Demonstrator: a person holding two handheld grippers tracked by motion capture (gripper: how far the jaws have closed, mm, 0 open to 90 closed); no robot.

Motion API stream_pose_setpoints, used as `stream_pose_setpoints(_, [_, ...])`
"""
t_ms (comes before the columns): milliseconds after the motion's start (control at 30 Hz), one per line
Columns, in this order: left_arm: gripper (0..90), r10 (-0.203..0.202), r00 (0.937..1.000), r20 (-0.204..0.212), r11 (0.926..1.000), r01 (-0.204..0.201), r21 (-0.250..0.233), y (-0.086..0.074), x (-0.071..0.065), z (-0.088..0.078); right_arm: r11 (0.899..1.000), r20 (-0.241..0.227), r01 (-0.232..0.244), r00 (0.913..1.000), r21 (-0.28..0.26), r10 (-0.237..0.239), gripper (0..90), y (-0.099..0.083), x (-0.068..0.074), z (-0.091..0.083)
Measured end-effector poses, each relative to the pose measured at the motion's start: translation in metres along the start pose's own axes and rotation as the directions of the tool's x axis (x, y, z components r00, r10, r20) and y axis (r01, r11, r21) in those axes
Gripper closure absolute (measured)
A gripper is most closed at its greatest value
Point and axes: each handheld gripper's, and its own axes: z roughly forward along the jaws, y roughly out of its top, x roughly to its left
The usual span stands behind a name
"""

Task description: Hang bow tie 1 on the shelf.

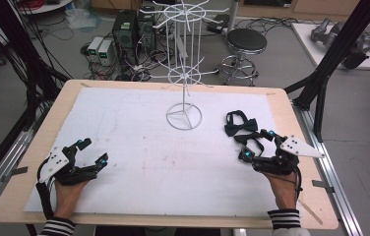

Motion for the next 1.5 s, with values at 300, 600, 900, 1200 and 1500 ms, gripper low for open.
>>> stream_pose_setpoints(300, [15.9,-0.004,1.0000,0.003,1.0000,0.004,0.003,0.000,0.000,0.000,0.998,0.016,0.014,0.9998,0.063,-0.015,10.4,0.017,-0.019,0.014])
stream_pose_setpoints(600, [15.9,-0.005,1.0000,0.000,1.0000,0.005,-0.001,0.000,0.000,0.000,0.992,0.019,0.050,0.9984,0.116,-0.053,10.4,0.038,-0.037,0.025])
stream_pose_setpoints(900, [15.9,-0.003,1.0000,0.000,1.0000,0.003,0.000,0.000,0.000,0.000,0.987,0.008,0.077,0.9968,0.138,-0.079,10.4,0.059,-0.054,0.033])
stream_pose_setpoints(1200, [15.9,-0.003,1.0000,-0.001,1.0000,0.003,0.000,0.000,0.000,0.000,0.976,-0.029,0.103,0.9947,0.194,-0.099,10.5,0.066,-0.064,0.041])
stream_pose_setpoints(1500, [15.9,-0.003,1.0000,-0.003,1.0000,0.003,0.000,0.000,0.000,0.000,0.959,-0.081,0.141,0.9890,0.248,-0.124,10.5,0.073,-0.080,0.060])
